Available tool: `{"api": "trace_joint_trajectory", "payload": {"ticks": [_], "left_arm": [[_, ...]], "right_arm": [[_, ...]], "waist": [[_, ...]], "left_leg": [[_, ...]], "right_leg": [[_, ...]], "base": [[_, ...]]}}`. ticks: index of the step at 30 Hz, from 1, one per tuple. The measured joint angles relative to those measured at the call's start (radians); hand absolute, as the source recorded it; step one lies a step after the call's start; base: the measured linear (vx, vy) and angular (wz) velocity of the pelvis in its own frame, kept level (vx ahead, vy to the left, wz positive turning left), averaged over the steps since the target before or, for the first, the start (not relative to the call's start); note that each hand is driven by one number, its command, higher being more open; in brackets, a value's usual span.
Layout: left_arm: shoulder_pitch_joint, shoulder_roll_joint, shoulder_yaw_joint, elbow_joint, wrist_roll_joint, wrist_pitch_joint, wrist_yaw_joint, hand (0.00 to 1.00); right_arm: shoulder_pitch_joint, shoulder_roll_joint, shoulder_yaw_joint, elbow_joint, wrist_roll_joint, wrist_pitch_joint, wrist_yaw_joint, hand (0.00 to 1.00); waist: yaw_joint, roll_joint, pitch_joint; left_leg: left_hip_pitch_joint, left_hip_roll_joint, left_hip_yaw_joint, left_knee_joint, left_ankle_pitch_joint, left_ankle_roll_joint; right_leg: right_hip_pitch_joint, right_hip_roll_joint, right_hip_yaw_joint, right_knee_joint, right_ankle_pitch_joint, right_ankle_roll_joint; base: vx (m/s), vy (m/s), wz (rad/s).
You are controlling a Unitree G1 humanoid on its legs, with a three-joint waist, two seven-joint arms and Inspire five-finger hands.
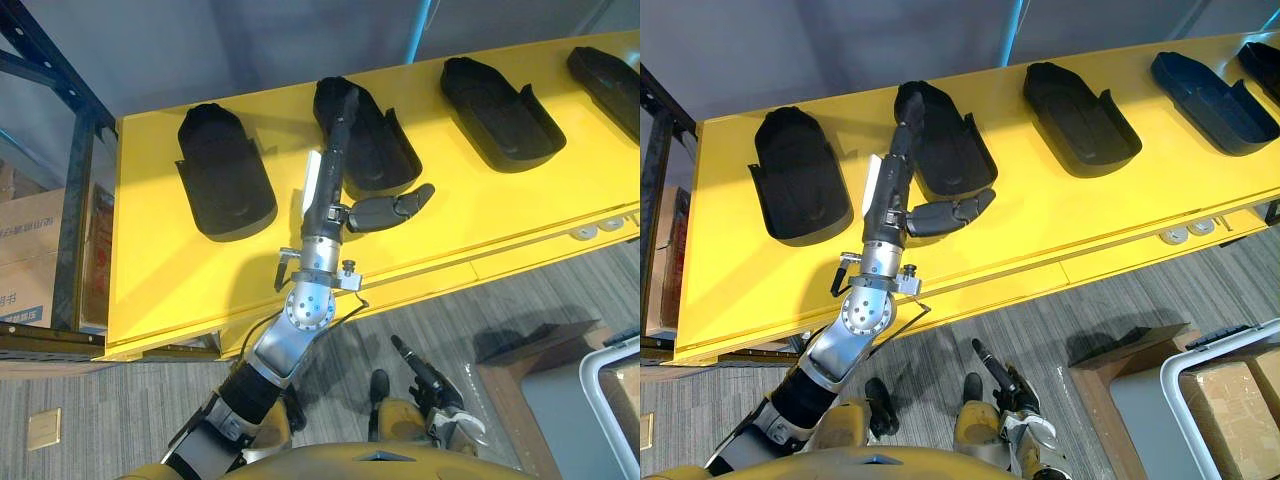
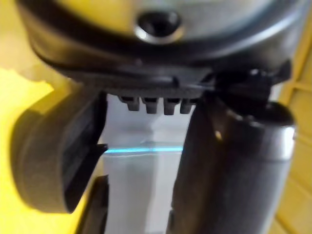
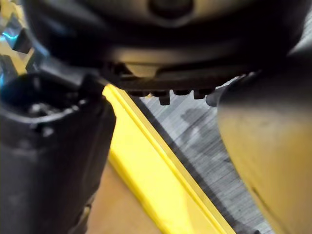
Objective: Walk over and take three plastic housings, then place them on the shelf
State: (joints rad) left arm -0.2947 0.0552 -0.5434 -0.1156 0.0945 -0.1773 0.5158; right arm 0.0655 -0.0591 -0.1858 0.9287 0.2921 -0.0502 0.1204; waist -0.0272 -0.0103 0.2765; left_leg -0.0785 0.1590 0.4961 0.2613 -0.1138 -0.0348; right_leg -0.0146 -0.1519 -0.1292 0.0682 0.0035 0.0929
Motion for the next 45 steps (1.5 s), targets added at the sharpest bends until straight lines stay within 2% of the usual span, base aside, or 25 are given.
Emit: {"api": "trace_joint_trajectory", "payload": {"ticks": [4,9,12,14,17,20,24,29,34,36,39,40,41,45], "left_arm": [[0.000,0.000,-0.006,-0.044,0.076,-0.043,0.055,1.00],[0.000,-0.001,-0.035,-0.063,0.077,-0.064,0.113,1.00],[0.029,-0.002,-0.038,-0.112,0.072,-0.068,0.122,1.00],[0.077,-0.002,-0.030,-0.151,0.062,-0.096,0.132,1.00],[0.117,-0.002,-0.003,-0.173,0.062,-0.136,0.163,1.00],[0.180,-0.002,0.086,-0.183,0.063,-0.171,0.221,1.00],[0.291,0.001,0.241,-0.207,0.074,-0.175,0.302,1.00],[0.376,0.003,0.446,-0.213,0.080,-0.171,0.410,1.00],[0.478,0.002,0.602,-0.238,0.112,-0.177,0.463,1.00],[0.507,0.001,0.614,-0.242,0.107,-0.208,0.426,1.00],[0.529,0.000,0.619,-0.241,0.059,-0.259,0.298,1.00],[0.537,-0.001,0.617,-0.240,0.015,-0.275,0.227,1.00],[0.542,0.000,0.613,-0.238,-0.058,-0.291,0.121,1.00],[0.542,0.004,0.575,-0.234,-0.142,-0.298,-0.089,1.00]], "right_arm": [[0.002,0.001,0.001,0.002,0.000,-0.006,-0.001,1.00],[0.017,0.004,0.002,0.001,-0.001,-0.044,-0.044,1.00],[0.026,0.013,0.005,0.001,0.000,-0.089,-0.101,1.00],[0.050,0.019,0.016,-0.003,0.010,-0.132,-0.156,1.00],[0.087,0.024,0.040,-0.036,0.008,-0.160,-0.209,1.00],[0.136,0.039,0.039,-0.082,0.007,-0.178,-0.240,1.00],[0.195,0.046,0.030,-0.082,-0.005,-0.183,-0.260,1.00],[0.240,0.076,-0.012,-0.082,0.009,-0.187,-0.275,1.00],[0.245,0.097,-0.059,-0.070,0.005,-0.179,-0.250,1.00],[0.239,0.096,-0.067,-0.054,-0.008,-0.169,-0.228,1.00],[0.225,0.089,-0.066,-0.023,-0.012,-0.151,-0.199,1.00],[0.225,0.081,-0.063,-0.011,-0.012,-0.143,-0.193,1.00],[0.220,0.072,-0.052,0.004,-0.012,-0.135,-0.186,1.00],[0.194,0.057,-0.030,0.022,-0.014,-0.132,-0.169,1.00]], "waist": [[0.002,0.002,-0.002],[0.008,0.014,-0.018],[0.008,0.014,-0.021],[0.008,0.012,-0.044],[0.010,0.004,-0.062],[0.005,-0.011,-0.087],[0.007,-0.033,-0.120],[0.022,-0.039,-0.153],[0.026,-0.040,-0.178],[0.031,-0.041,-0.187],[0.039,-0.037,-0.194],[0.049,-0.045,-0.206],[0.055,-0.042,-0.207],[0.054,-0.043,-0.208]], "left_leg": [[0.000,0.000,0.000,0.002,-0.007,0.000],[0.002,0.000,-0.004,0.002,-0.006,0.002],[0.016,0.000,-0.006,-0.001,-0.006,0.001],[0.019,0.000,-0.007,-0.002,-0.008,-0.001],[0.019,0.003,-0.007,-0.003,-0.009,-0.003],[0.027,0.007,-0.005,-0.003,-0.011,-0.006],[0.052,0.010,-0.006,-0.009,-0.017,-0.016],[0.075,0.004,-0.011,-0.038,-0.008,-0.013],[0.086,-0.008,-0.023,-0.077,0.018,-0.015],[0.089,-0.015,-0.033,-0.092,0.029,-0.014],[0.090,-0.022,-0.049,-0.111,0.044,-0.020],[0.094,-0.026,-0.050,-0.127,0.054,-0.018],[0.100,-0.030,-0.052,-0.145,0.068,-0.025],[0.105,-0.047,-0.060,-0.201,0.103,-0.025]], "right_leg": [[0.001,-0.001,0.000,0.000,0.001,0.002],[0.008,0.000,-0.002,-0.003,0.002,0.003],[0.027,0.001,-0.003,-0.013,0.003,0.005],[0.033,0.003,-0.004,-0.019,0.004,0.005],[0.033,0.005,-0.003,-0.020,0.004,0.005],[0.040,0.010,-0.001,-0.021,0.004,0.005],[0.069,0.014,-0.006,-0.033,0.005,0.005],[0.086,0.014,-0.025,-0.033,0.004,0.005],[0.093,0.008,-0.050,-0.037,0.001,0.002],[0.097,0.002,-0.067,-0.038,-0.001,0.000],[0.102,0.000,-0.088,-0.046,-0.007,-0.006],[0.103,0.000,-0.092,-0.051,-0.008,-0.006],[0.104,-0.001,-0.097,-0.052,-0.009,-0.008],[0.093,-0.004,-0.113,-0.054,-0.017,-0.012]], "base": [[0.00,0.000,0.00],[0.00,0.001,0.01],[0.00,0.000,0.00],[0.00,0.000,0.00],[0.00,0.000,0.00],[-0.01,-0.003,-0.04],[0.00,0.000,0.00],[-0.01,-0.004,0.02],[-0.01,-0.009,0.10],[0.01,0.008,0.23],[-0.02,-0.014,0.17],[0.01,-0.018,0.09],[0.02,-0.017,0.10],[0.00,-0.007,0.12]]}}
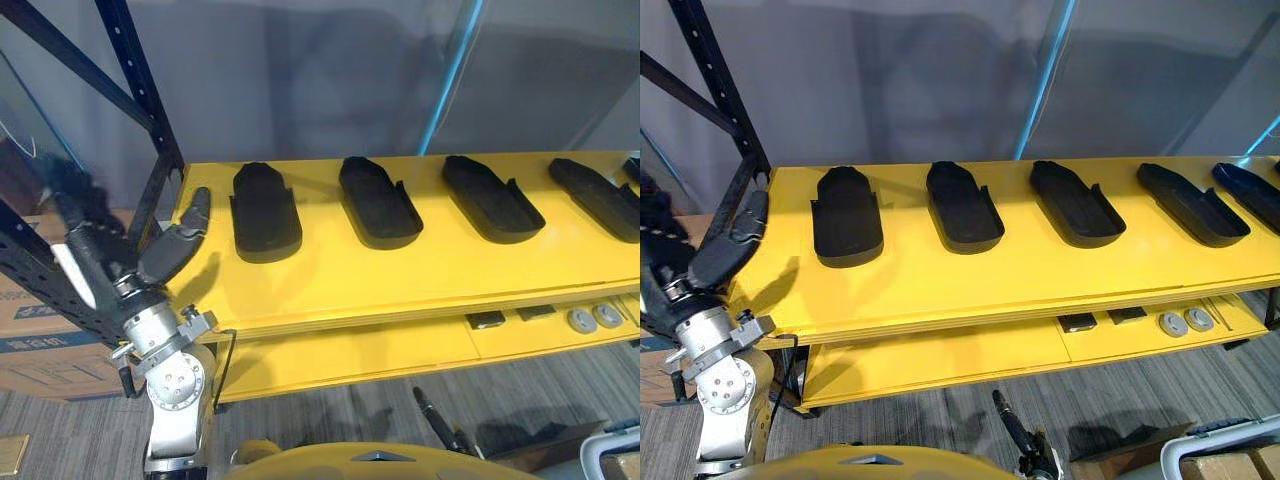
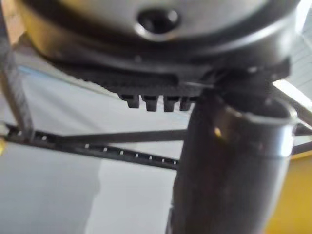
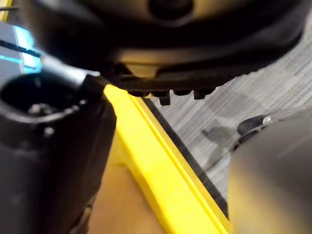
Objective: Walk over and take three plastic housings, then place them on the shelf
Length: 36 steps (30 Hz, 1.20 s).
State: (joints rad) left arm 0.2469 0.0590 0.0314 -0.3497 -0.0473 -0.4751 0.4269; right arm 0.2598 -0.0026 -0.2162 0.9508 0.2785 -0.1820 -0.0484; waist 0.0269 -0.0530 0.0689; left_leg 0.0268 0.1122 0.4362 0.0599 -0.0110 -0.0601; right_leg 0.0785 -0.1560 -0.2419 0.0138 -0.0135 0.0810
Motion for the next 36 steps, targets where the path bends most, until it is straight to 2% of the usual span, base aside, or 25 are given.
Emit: {"api": "trace_joint_trajectory", "payload": {"ticks": [2,4,5,8,11,14,21,27,36], "left_arm": [[0.000,0.018,-0.028,0.000,-0.037,0.001,-0.089,1.00],[-0.001,0.043,-0.065,0.000,-0.107,0.009,-0.218,1.00],[-0.001,0.045,-0.072,0.000,-0.123,0.016,-0.249,1.00],[-0.002,0.071,-0.112,0.000,-0.231,0.072,-0.409,1.00],[-0.002,0.081,-0.157,0.004,-0.264,0.112,-0.480,1.00],[-0.004,0.081,-0.188,0.039,-0.274,0.133,-0.499,1.00],[-0.012,0.086,-0.237,0.046,-0.389,0.148,-0.501,1.00],[-0.048,0.070,-0.288,0.088,-0.434,0.147,-0.451,1.00],[-0.101,0.036,-0.334,0.137,-0.475,0.127,-0.437,1.00]], "right_arm": [[-0.008,-0.005,0.000,0.011,0.000,0.000,0.001,1.00],[-0.020,-0.010,-0.002,0.015,0.000,0.001,0.002,1.00],[-0.021,-0.012,-0.003,0.015,0.000,0.001,0.003,1.00],[-0.045,-0.036,-0.010,0.015,0.000,0.021,0.021,1.00],[-0.065,-0.055,-0.014,0.015,-0.001,0.030,0.030,1.00],[-0.089,-0.064,-0.021,0.013,-0.034,0.038,0.034,1.00],[-0.130,-0.062,-0.025,-0.002,-0.037,0.040,0.040,1.00],[-0.154,-0.062,-0.007,-0.021,-0.035,0.048,0.039,1.00],[-0.159,-0.059,-0.006,-0.026,-0.019,0.078,0.029,1.00]], "waist": [[0.000,0.002,0.001],[-0.003,0.009,0.006],[-0.003,0.009,0.007],[-0.004,0.034,0.036],[-0.004,0.055,0.070],[-0.009,0.070,0.086],[-0.008,0.076,0.144],[-0.006,0.083,0.185],[-0.007,0.071,0.197]], "left_leg": [[0.001,-0.006,0.000,-0.032,0.019,0.001],[0.005,-0.013,0.002,-0.067,0.040,0.002],[0.007,-0.015,0.003,-0.072,0.042,0.002],[0.015,-0.019,0.012,-0.084,0.047,0.009],[0.012,-0.019,0.016,-0.087,0.047,0.009],[-0.004,-0.018,0.025,-0.083,0.047,0.009],[-0.024,-0.016,0.030,-0.078,0.046,0.009],[-0.035,-0.013,0.034,-0.061,0.040,0.011],[-0.049,-0.008,0.040,-0.025,0.022,0.015]], "right_leg": [[-0.014,0.000,0.001,0.000,-0.001,-0.001],[-0.027,0.001,0.002,-0.001,0.008,0.003],[-0.027,0.001,0.002,-0.001,0.009,0.004],[-0.027,0.000,0.013,-0.006,0.012,0.008],[-0.034,0.002,0.018,-0.009,0.012,0.009],[-0.051,0.003,0.029,-0.006,0.012,0.008],[-0.081,0.003,0.038,0.014,0.006,0.002],[-0.100,0.002,0.047,0.040,-0.003,-0.002],[-0.112,0.002,0.057,0.054,-0.004,-0.002]], "base": [[0.00,0.002,0.02],[0.02,0.002,-0.01],[0.06,0.009,-0.05],[0.05,0.017,-0.08],[0.03,0.005,-0.05],[0.05,-0.001,-0.09],[0.01,0.004,-0.02],[0.00,0.005,-0.02],[0.00,0.003,-0.02]]}}
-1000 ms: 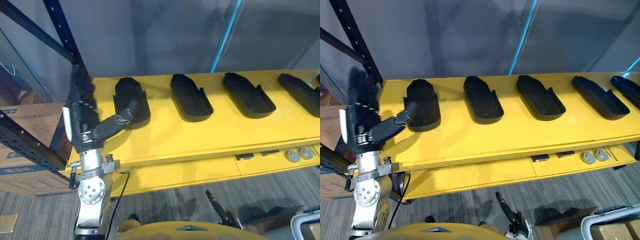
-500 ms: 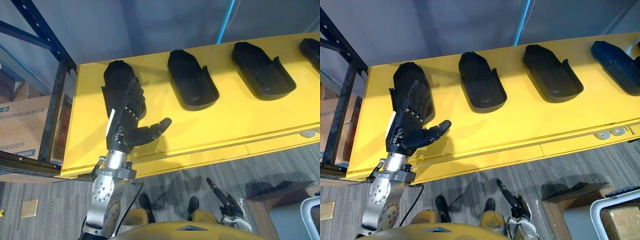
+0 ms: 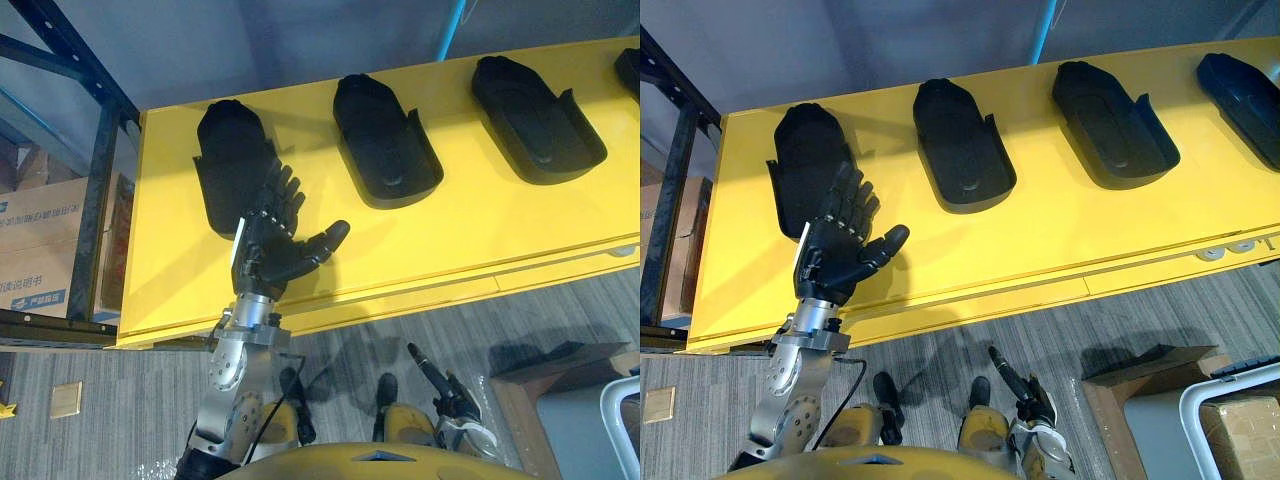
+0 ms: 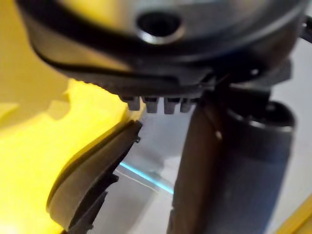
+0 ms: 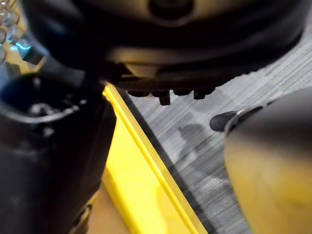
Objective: Walk over and take three plastic housings, then place them on the shelf
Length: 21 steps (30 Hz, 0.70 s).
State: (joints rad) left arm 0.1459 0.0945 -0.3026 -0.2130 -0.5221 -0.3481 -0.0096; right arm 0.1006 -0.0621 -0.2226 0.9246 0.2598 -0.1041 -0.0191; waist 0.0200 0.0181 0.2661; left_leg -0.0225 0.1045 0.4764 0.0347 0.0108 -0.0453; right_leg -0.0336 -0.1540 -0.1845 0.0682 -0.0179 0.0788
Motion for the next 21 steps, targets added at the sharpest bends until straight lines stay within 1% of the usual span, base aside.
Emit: {"api": "trace_joint_trajectory", "payload": {"ticks": [2,6,9,10,12,13,15,18,21], "left_arm": [[-0.008,0.000,-0.019,0.000,0.000,-0.004,-0.005,1.00],[-0.022,0.000,-0.047,0.000,0.001,-0.002,-0.001,1.00],[-0.038,-0.002,-0.076,0.000,0.013,0.017,0.048,1.00],[-0.041,-0.003,-0.083,0.003,0.022,0.031,0.079,1.00],[-0.041,-0.012,-0.086,0.020,0.023,0.049,0.117,1.00],[-0.041,-0.019,-0.086,0.032,0.026,0.068,0.143,1.00],[-0.041,-0.019,-0.086,0.053,0.055,0.079,0.186,1.00],[-0.065,-0.020,-0.087,0.057,0.061,0.091,0.228,1.00],[-0.067,-0.021,-0.087,0.057,0.061,0.091,0.244,1.00]], "right_arm": [[0.000,0.000,0.000,-0.003,0.001,0.003,0.001,1.00],[0.000,0.000,0.000,-0.005,0.000,0.004,0.004,1.00],[0.000,0.001,0.000,-0.008,0.000,0.005,0.006,1.00],[0.000,0.001,0.000,-0.009,0.000,0.005,0.006,1.00],[0.000,0.001,0.001,-0.010,0.000,0.005,0.007,1.00],[0.000,0.001,0.002,-0.011,0.000,0.006,0.006,1.00],[0.000,0.000,0.009,-0.017,0.001,0.008,0.003,1.00],[0.000,-0.001,0.018,-0.022,0.001,0.011,0.000,1.00],[0.000,-0.001,0.029,-0.029,0.001,0.011,-0.003,1.00]], "waist": [[0.001,-0.002,0.010],[0.001,-0.003,0.012],[-0.001,-0.003,0.012],[-0.001,-0.003,0.012],[-0.003,-0.003,0.012],[-0.003,-0.003,0.012],[-0.006,-0.002,0.013],[-0.005,0.000,0.014],[-0.011,0.000,0.015]], "left_leg": [[0.000,0.003,0.006,0.015,-0.009,0.000],[-0.003,0.007,0.011,0.033,-0.019,0.001],[-0.003,0.008,0.012,0.034,-0.019,0.001],[-0.003,0.009,0.013,0.035,-0.019,0.000],[-0.003,0.010,0.014,0.036,-0.020,0.000],[-0.003,0.011,0.014,0.037,-0.020,-0.001],[-0.003,0.012,0.014,0.040,-0.022,-0.001],[-0.003,0.012,0.015,0.050,-0.028,0.000],[-0.003,0.010,0.015,0.051,-0.028,0.001]], "right_leg": [[0.001,-0.001,0.007,0.003,0.000,0.000],[0.001,-0.001,0.014,0.004,0.001,0.001],[0.001,-0.001,0.015,0.005,0.001,0.001],[0.000,-0.001,0.017,0.005,0.001,0.001],[0.000,-0.001,0.018,0.005,0.001,0.001],[0.000,-0.001,0.019,0.005,0.001,0.001],[0.000,-0.001,0.020,0.005,0.001,0.001],[0.000,-0.001,0.021,0.012,-0.001,0.002],[-0.002,-0.003,0.021,0.017,-0.002,0.004]], "base": [[-0.02,0.015,-0.08],[-0.02,0.008,-0.06],[0.00,0.000,0.00],[0.00,0.000,0.00],[0.00,0.000,0.00],[0.00,0.000,0.00],[0.00,0.000,0.00],[0.00,0.000,0.00],[-0.01,0.006,0.00]]}}
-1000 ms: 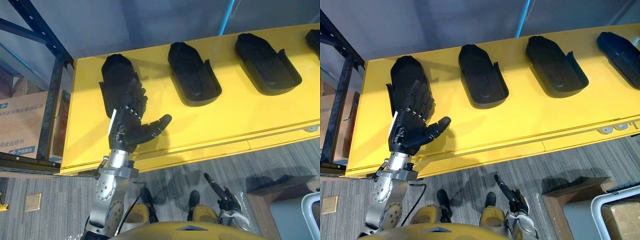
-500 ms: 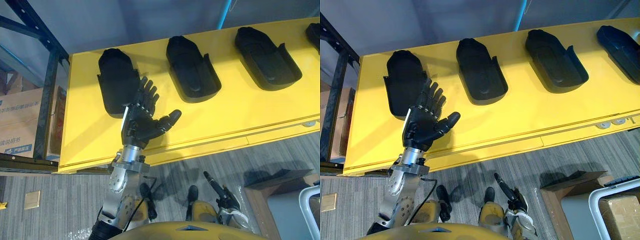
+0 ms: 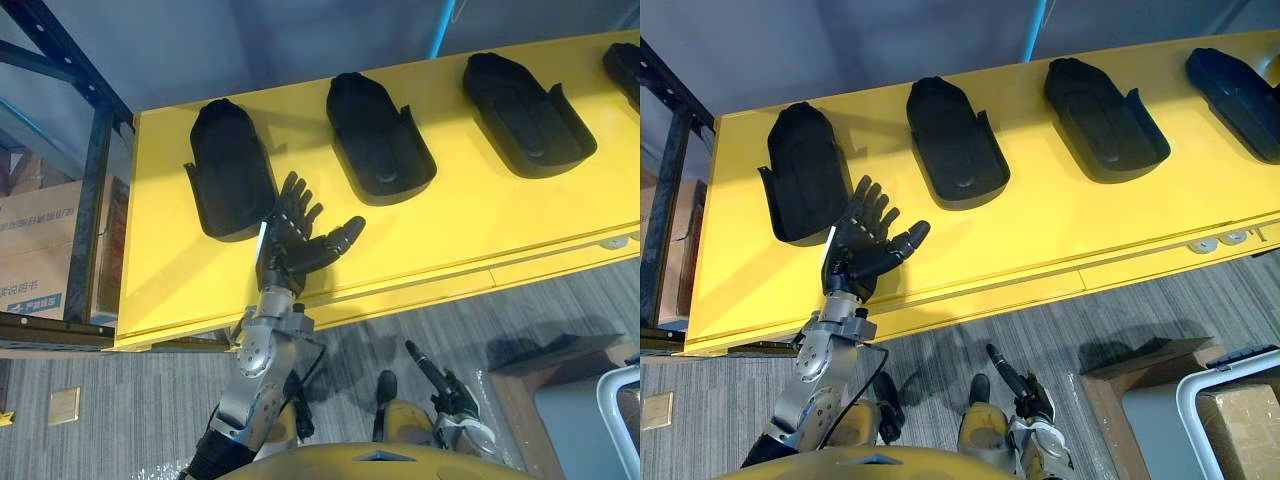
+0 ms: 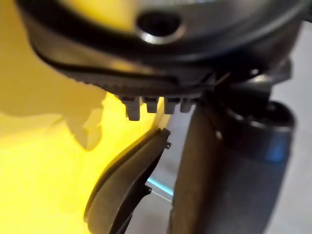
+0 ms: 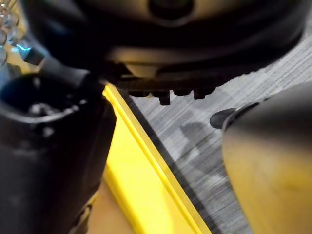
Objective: Walk over and take three plastic housings, then place them on the shelf
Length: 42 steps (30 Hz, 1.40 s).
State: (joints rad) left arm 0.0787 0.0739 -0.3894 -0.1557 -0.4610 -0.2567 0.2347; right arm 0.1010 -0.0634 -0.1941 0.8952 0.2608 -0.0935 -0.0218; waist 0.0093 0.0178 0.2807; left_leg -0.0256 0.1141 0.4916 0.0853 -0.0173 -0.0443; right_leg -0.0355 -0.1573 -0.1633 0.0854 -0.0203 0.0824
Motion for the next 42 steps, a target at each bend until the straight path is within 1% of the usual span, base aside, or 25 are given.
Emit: {"api": "trace_joint_trajectory", "payload": {"ticks": [2,5,10,16,21,25,29,31,34,42], "left_arm": [[-0.002,-0.008,0.001,0.000,0.000,0.000,0.026,1.00],[-0.007,-0.025,0.001,0.005,0.000,-0.001,0.040,1.00],[-0.042,-0.028,0.002,0.031,0.001,-0.004,0.048,1.00],[-0.044,-0.035,0.002,0.031,0.007,-0.005,0.062,1.00],[-0.046,-0.040,0.001,0.031,0.071,-0.004,0.113,1.00],[-0.058,-0.040,0.000,0.034,0.119,-0.003,0.161,1.00],[-0.072,-0.040,0.000,0.041,0.126,-0.002,0.199,1.00],[-0.072,-0.040,0.001,0.047,0.156,-0.001,0.208,1.00],[-0.078,-0.040,0.000,0.048,0.158,0.000,0.221,1.00],[-0.083,-0.040,0.001,0.048,0.159,-0.002,0.219,1.00]], "right_arm": [[0.000,0.000,0.002,-0.001,0.001,0.000,0.000,1.00],[0.000,0.000,0.002,-0.001,0.001,0.000,0.000,1.00],[0.000,0.000,0.008,-0.002,0.001,0.001,0.001,1.00],[-0.001,0.000,0.010,-0.005,0.019,0.001,0.003,1.00],[-0.007,0.000,0.012,-0.005,0.025,0.012,0.004,1.00],[-0.013,-0.001,0.017,-0.005,0.040,0.017,0.005,1.00],[-0.015,-0.001,0.020,-0.002,0.040,0.017,0.004,1.00],[-0.018,-0.001,0.020,0.002,0.040,0.017,0.004,1.00],[-0.019,-0.001,0.020,0.005,0.040,0.017,0.004,1.00],[-0.027,-0.001,0.020,0.013,0.040,0.017,0.005,1.00]], "waist": [[0.000,0.000,0.000],[0.000,0.000,0.000],[0.000,0.000,0.000],[-0.006,0.001,0.004],[-0.012,-0.002,0.010],[-0.012,-0.002,0.026],[-0.012,-0.003,0.027],[-0.012,-0.004,0.028],[-0.012,-0.006,0.029],[-0.012,-0.007,0.034]], "left_leg": [[0.000,0.000,0.000,0.001,0.000,0.000],[0.000,0.001,-0.001,0.002,0.000,0.000],[0.000,0.000,-0.002,0.002,0.000,0.000],[0.000,-0.001,-0.003,0.003,0.000,0.000],[0.000,-0.001,-0.004,0.005,0.000,0.000],[0.000,0.000,-0.006,0.011,0.000,0.001],[-0.001,-0.001,-0.011,0.013,-0.001,0.001],[-0.002,-0.002,-0.013,0.013,-0.001,0.001],[-0.003,-0.003,-0.016,0.014,-0.001,0.001],[-0.004,-0.003,-0.019,0.019,-0.005,0.002]], "right_leg": [[0.000,0.000,0.000,0.001,0.000,0.000],[0.000,-0.001,-0.001,0.002,0.000,0.000],[0.000,-0.005,-0.001,0.003,0.000,0.001],[0.001,-0.006,-0.002,0.003,-0.001,0.001],[0.000,-0.007,-0.002,0.007,-0.001,0.001],[0.000,-0.009,-0.003,0.013,-0.002,0.001],[-0.003,-0.011,-0.007,0.017,-0.004,0.001],[-0.003,-0.012,-0.009,0.017,-0.005,0.002],[-0.002,-0.013,-0.012,0.017,-0.006,0.003],[-0.001,-0.013,-0.014,0.018,-0.007,0.004]], "base": [[0.00,0.000,0.00],[0.00,0.000,0.00],[0.00,0.000,0.00],[0.00,0.000,0.00],[0.00,0.000,0.00],[0.00,0.000,0.00],[0.00,0.000,0.02],[0.00,0.000,0.03],[0.00,0.000,0.02],[0.00,0.000,0.00]]}}
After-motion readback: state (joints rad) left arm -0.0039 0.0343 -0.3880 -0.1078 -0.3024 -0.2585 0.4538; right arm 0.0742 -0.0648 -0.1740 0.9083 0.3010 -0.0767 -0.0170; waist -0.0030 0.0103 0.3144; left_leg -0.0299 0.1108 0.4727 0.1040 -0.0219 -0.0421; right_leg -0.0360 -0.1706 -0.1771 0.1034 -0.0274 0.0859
